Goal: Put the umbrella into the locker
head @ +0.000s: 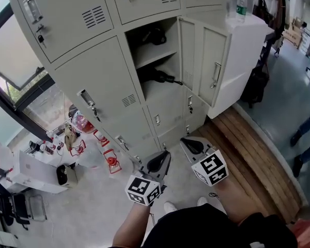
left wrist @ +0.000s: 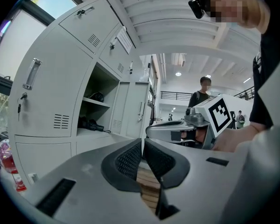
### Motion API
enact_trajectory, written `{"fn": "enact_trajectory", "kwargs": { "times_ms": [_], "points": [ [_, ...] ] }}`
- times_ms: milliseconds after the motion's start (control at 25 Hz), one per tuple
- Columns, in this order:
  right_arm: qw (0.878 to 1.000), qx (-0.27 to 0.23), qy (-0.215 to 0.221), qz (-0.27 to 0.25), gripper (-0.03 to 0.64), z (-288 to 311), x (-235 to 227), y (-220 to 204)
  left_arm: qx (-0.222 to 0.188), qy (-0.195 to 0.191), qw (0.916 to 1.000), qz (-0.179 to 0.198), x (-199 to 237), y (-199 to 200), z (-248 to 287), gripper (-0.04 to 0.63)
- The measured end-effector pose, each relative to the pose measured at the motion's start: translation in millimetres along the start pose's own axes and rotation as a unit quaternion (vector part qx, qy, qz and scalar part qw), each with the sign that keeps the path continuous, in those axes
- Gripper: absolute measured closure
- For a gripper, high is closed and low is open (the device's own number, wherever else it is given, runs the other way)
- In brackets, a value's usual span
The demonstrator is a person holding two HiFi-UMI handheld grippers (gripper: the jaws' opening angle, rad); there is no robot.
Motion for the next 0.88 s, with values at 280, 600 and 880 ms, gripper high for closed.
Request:
{"fn": "enact_trajectory", "kwargs": {
  "times_ms": [280,600,880],
  "points": [
    [1.000,0.002,0.022,-0.001,0.563,-27.7,-7.6,-13.5,0.001,0.012,0.9999,0.002,-31.1,-0.7,13.2,0.569],
    [0.999,0.001,0.044,0.009,0.563,-49.5,-19.9,-28.8,0.011,0.027,0.9996,0.005,-62.1,-3.4,23.0,0.569],
    [0.998,-0.003,0.068,0.012,0.563,-60.0,-24.4,-35.3,0.024,0.045,0.9987,0.004,-80.4,-8.1,24.4,0.569]
  ]
}}
Point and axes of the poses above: the fingertips, and each gripper's own axes: z forward along the fingers, x to its left, y out of its top, the point moved 8 cm from there along -z, backward along the fingers, and after that the axes turned 3 degrees about z, right-handed, at the moved point
